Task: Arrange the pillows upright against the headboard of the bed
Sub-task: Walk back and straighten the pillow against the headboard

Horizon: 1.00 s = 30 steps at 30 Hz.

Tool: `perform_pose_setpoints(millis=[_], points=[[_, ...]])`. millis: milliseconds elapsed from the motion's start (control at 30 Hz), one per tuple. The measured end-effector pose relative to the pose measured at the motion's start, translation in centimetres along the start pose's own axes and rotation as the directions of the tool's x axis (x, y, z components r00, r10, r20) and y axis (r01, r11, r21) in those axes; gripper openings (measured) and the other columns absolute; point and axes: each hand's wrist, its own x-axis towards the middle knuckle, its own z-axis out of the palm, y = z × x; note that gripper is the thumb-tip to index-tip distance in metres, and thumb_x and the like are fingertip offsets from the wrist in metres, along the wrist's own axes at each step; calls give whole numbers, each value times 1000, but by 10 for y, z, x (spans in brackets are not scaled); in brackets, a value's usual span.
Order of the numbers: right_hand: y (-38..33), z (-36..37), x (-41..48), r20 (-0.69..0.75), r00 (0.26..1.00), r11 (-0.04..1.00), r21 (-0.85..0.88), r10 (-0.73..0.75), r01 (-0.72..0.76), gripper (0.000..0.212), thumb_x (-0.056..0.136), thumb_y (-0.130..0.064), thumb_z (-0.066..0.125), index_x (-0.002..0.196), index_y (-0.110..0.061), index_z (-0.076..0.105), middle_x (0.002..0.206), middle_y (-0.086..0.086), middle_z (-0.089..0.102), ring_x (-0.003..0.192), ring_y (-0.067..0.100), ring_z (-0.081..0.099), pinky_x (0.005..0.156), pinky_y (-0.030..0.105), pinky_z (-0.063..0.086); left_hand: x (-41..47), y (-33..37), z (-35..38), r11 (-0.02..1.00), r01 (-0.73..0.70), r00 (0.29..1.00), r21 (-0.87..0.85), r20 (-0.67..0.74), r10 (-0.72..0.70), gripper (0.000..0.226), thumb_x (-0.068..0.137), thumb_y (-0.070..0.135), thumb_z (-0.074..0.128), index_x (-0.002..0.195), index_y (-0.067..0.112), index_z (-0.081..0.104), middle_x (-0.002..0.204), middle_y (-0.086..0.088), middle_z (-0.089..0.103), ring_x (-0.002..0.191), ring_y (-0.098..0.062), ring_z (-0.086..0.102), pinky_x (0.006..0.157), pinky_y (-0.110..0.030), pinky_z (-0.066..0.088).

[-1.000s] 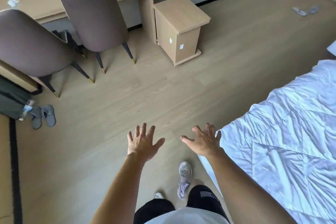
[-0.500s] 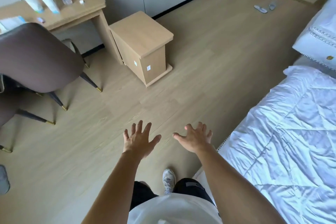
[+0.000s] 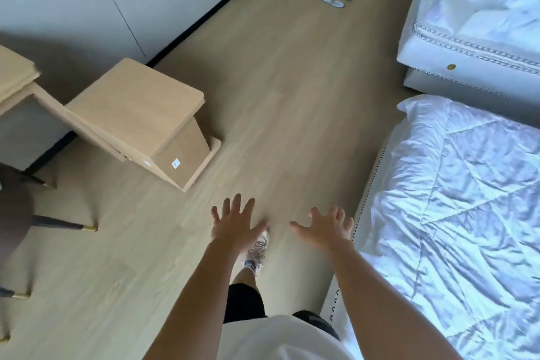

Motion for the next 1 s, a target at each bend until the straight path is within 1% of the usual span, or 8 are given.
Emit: perform_pose_setpoints(millis=[67,267,400,500,667,833,1000], points=[[-10,-24,33,-14,998,998,39,54,-53,80,75,-84,35,136,-34,47,148,18,31,140,36,21,115,58,14,47,6,-28,999,-43,999,26,11,43,77,96,73,25,160,33,9,169,-2,-2,156,-29,-3,123,-57,-2],[-25,-96,115,6,978,970,125,208,-207,85,75,-87,33,142,-36,42,154,17,24,144,37,17,116,59,13,163,34,-99,970,-203,979,133,51,197,76,95,73,24,160,34,10,170,-2,0,156,-28,-1,123,-55,0],[-17,-135,153,9,963,947,178,270,-268,84,75,-87,34,140,-35,43,149,15,27,141,36,19,114,57,14,227,62,-135,940,-296,955,172,58,290,76,95,73,26,159,33,15,169,-4,5,155,-29,3,123,-56,3],[0,-161,186,23,949,921,232,315,-311,84,75,-85,37,141,-33,43,149,16,27,141,37,19,113,58,15,272,91,-157,918,-345,939,197,81,335,75,95,73,27,158,33,17,169,-4,7,155,-29,4,123,-56,3],[41,-208,257,21,932,899,258,362,-355,87,73,-86,38,139,-31,45,149,16,28,141,38,20,113,60,13,352,159,-186,891,-396,918,222,108,381,76,95,72,28,158,32,18,169,-4,7,155,-29,5,122,-57,3],[91,-280,333,9,927,877,320,375,-358,85,78,-83,37,144,-30,40,151,15,23,143,38,16,115,60,11,431,250,-222,867,-433,901,248,102,421,77,94,73,28,158,31,19,169,-4,7,154,-29,7,122,-57,5],[140,-346,397,29,913,849,355,408,-391,86,76,-84,35,144,-30,40,155,17,20,146,37,12,116,60,9,492,333,-260,868,-436,900,240,99,424,76,94,73,28,157,32,20,169,-5,8,154,-29,7,122,-57,5]])
